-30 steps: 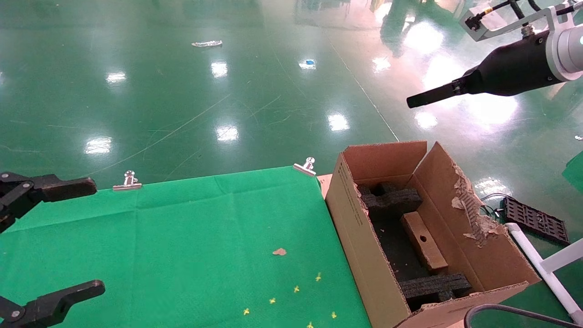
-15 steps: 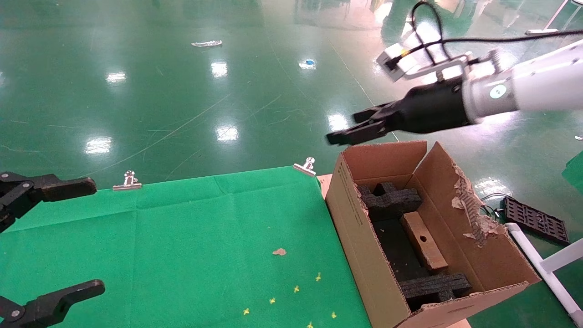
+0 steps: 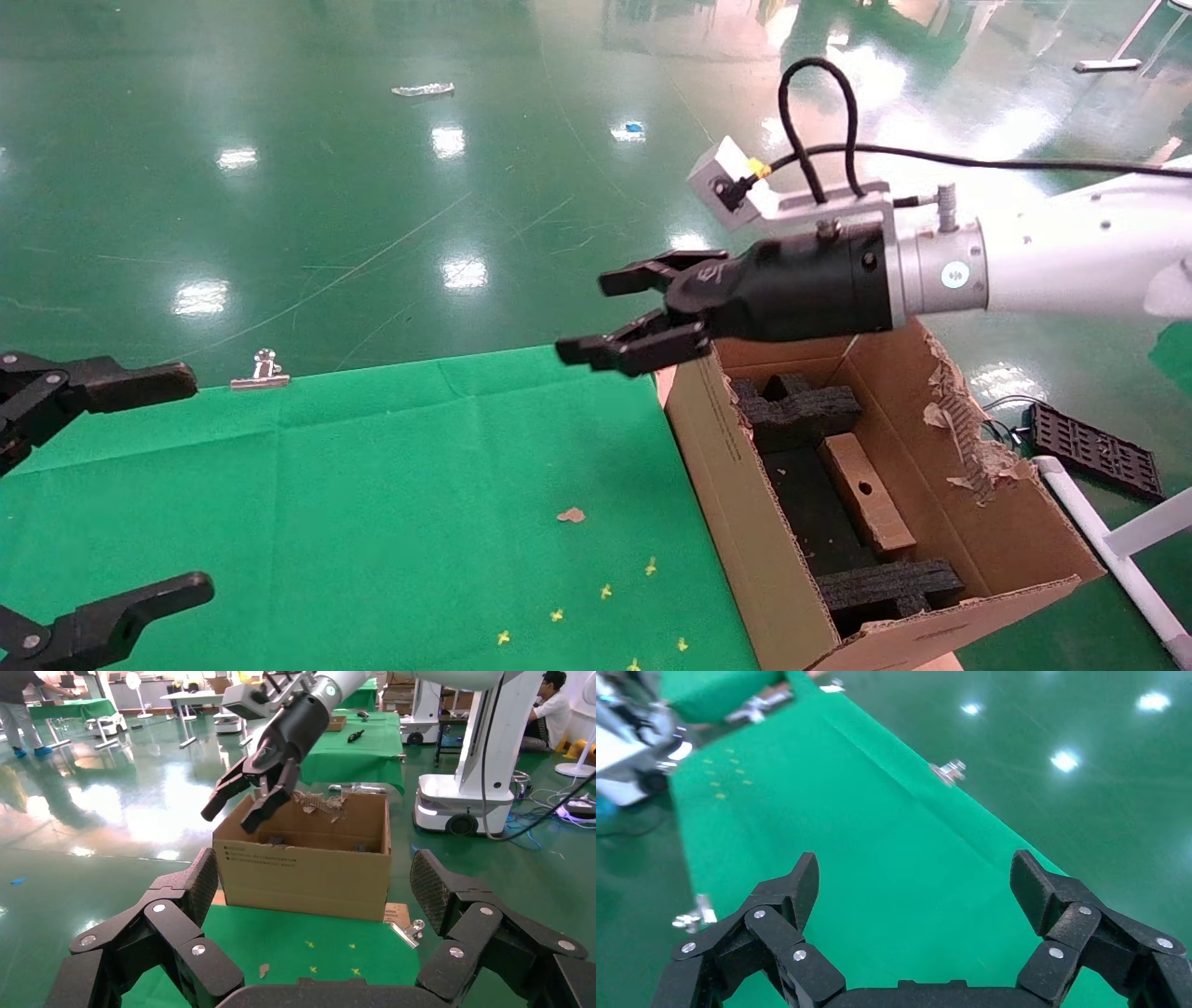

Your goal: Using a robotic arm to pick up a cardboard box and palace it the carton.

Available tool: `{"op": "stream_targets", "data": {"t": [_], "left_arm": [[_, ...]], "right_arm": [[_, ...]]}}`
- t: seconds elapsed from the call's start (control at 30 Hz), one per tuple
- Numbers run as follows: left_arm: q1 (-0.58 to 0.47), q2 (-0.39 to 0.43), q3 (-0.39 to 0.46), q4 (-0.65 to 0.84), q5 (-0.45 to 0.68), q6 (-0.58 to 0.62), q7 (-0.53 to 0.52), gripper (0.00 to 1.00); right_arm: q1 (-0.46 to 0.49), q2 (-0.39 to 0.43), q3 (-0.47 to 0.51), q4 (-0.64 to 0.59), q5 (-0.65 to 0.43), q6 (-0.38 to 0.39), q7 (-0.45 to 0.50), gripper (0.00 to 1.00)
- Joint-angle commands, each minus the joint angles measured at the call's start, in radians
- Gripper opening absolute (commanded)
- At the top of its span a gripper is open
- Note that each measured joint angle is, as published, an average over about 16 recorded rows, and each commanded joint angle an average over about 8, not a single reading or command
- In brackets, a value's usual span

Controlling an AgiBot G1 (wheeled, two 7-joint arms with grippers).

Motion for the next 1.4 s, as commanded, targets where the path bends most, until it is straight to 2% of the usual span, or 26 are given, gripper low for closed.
{"op": "stream_targets", "data": {"t": [0.03, 0.93, 1.13, 1.4], "left_arm": [[0.000, 0.000, 0.000, 0.000, 0.000, 0.000, 0.000, 1.00], [0.000, -0.001, 0.001, 0.000, -0.001, -0.001, 0.001, 1.00], [0.000, -0.001, 0.001, 0.000, -0.001, -0.001, 0.001, 1.00], [0.000, -0.001, 0.001, 0.000, -0.001, -0.001, 0.001, 1.00]], "right_arm": [[-0.041, 0.005, 0.043, 0.035, 0.017, -0.007, -0.016, 1.00], [-0.566, 0.071, 0.590, 0.487, 0.230, -0.097, -0.221, 1.00], [-0.614, 0.076, 0.638, 0.526, 0.250, -0.105, -0.235, 1.00], [-0.596, 0.075, 0.621, 0.511, 0.245, -0.102, -0.229, 1.00]]}}
